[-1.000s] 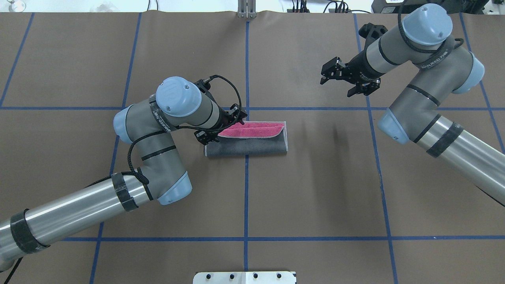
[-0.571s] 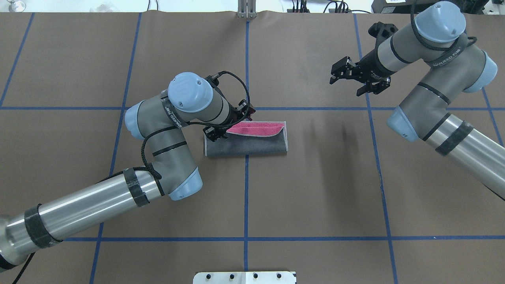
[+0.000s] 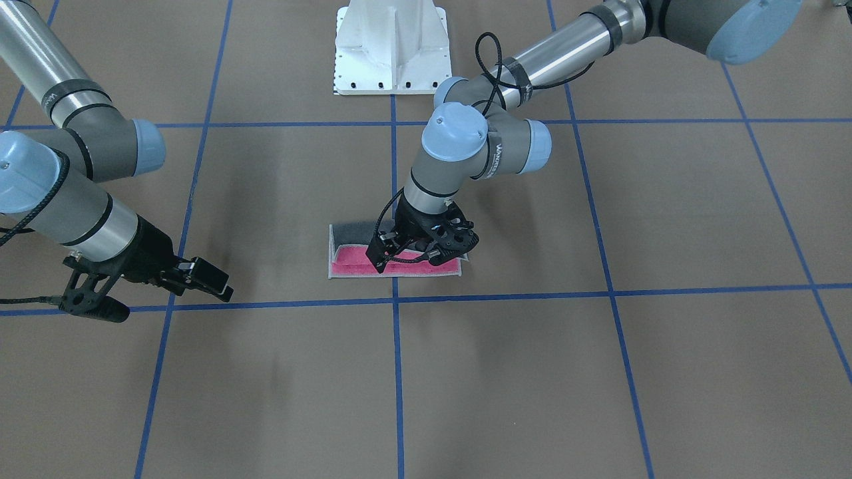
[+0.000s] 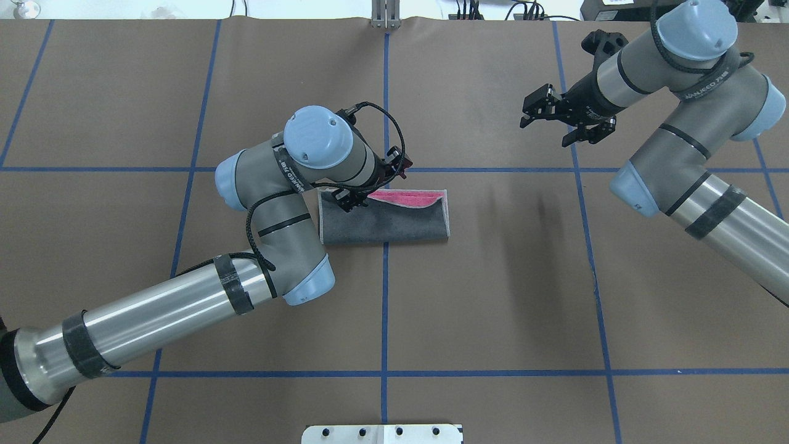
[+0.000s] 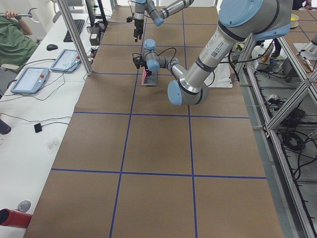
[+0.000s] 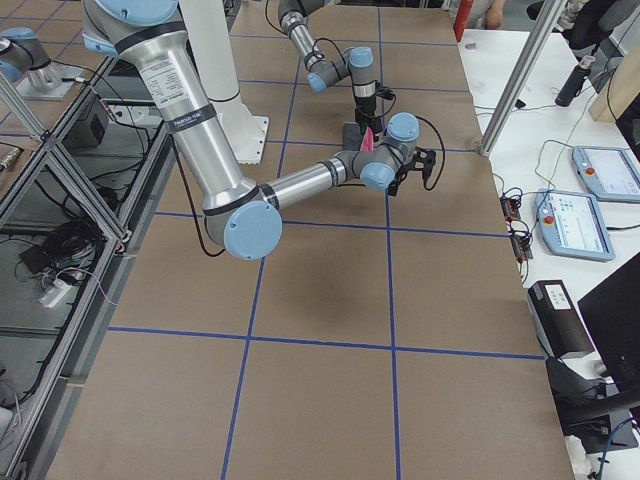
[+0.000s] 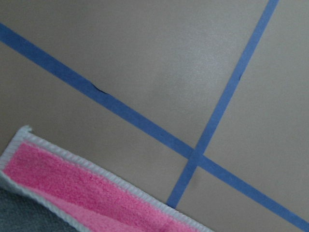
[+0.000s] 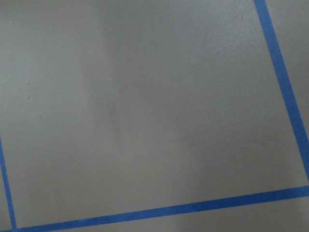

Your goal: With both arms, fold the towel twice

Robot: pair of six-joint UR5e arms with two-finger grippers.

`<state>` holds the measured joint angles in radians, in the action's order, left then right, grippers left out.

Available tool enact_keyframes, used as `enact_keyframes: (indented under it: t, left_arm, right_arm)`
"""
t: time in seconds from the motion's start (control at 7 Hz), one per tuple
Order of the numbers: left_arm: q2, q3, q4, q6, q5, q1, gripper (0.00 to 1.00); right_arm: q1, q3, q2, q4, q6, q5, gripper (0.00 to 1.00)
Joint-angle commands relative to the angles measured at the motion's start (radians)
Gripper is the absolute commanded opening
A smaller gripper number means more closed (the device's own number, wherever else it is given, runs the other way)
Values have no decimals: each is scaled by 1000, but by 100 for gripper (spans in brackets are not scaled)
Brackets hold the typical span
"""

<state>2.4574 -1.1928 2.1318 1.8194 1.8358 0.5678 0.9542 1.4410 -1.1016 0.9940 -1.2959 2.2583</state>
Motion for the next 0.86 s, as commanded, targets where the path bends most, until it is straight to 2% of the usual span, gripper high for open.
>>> enact_keyframes:
  t: [0.0,0.29,0.57,0.71]
  left_arm:
    - [51,65,22,0,-26,4,100]
    - [52,81,48,0,-27,9,100]
    - [81,65,36,-3,-17,61,100]
    - [81,50,27,-5,-16,73,100]
  right_arm:
    - [6,-4,0,0,6,13,99]
    - [11,-4,-1,0,4,21,99]
    - [38,4,0,2,3,102,99]
    - [37,9,5,3,-9,103,99]
